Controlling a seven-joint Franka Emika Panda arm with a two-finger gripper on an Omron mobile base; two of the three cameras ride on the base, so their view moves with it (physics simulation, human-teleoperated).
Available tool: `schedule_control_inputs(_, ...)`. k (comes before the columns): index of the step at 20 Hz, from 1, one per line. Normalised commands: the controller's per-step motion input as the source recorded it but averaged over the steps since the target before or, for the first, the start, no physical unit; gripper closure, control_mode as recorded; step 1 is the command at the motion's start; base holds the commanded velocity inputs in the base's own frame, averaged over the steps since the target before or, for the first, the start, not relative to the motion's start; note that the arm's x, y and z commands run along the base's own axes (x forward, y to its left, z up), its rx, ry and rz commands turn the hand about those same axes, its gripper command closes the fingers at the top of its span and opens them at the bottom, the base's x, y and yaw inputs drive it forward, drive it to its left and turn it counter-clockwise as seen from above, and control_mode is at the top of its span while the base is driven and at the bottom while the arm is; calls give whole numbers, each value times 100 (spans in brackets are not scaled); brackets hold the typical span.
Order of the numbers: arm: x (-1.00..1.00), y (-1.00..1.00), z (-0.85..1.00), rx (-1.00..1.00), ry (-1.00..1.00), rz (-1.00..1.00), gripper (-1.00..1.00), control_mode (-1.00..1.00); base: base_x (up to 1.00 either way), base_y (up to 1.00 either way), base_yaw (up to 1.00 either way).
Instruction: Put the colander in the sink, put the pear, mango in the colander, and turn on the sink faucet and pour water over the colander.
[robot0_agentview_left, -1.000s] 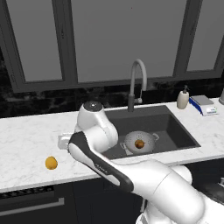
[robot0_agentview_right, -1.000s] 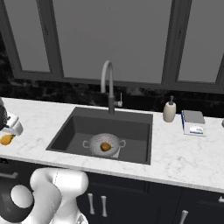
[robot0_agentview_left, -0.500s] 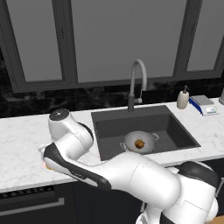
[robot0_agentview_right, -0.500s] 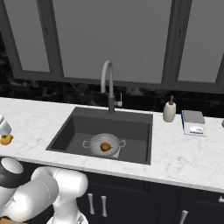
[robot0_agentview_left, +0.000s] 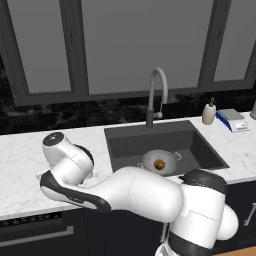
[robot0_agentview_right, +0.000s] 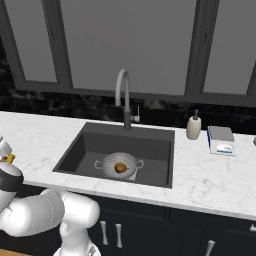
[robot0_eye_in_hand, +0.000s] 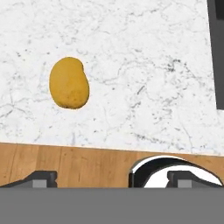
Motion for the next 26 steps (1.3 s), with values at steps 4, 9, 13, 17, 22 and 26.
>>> schedule_control_inputs(4, 46, 1, -19, 0, 0, 0, -100, -100, 0, 0, 0)
schedule_control_inputs(9, 31, 18, -6, 0, -2, 0, -100, -100, 0, 0, 0)
schedule_control_inputs(13, 11, 34, -18, 0, 0, 1, -100, -100, 0, 0, 0)
schedule_control_inputs(17, 9, 19, -34, 0, 0, 0, -100, -100, 0, 0, 0)
schedule_control_inputs(22, 11, 0, -32, 0, 0, 0, -100, -100, 0, 0, 0)
schedule_control_inputs(26, 28, 4, -28, 0, 0, 3, -100, -100, 0, 0, 0)
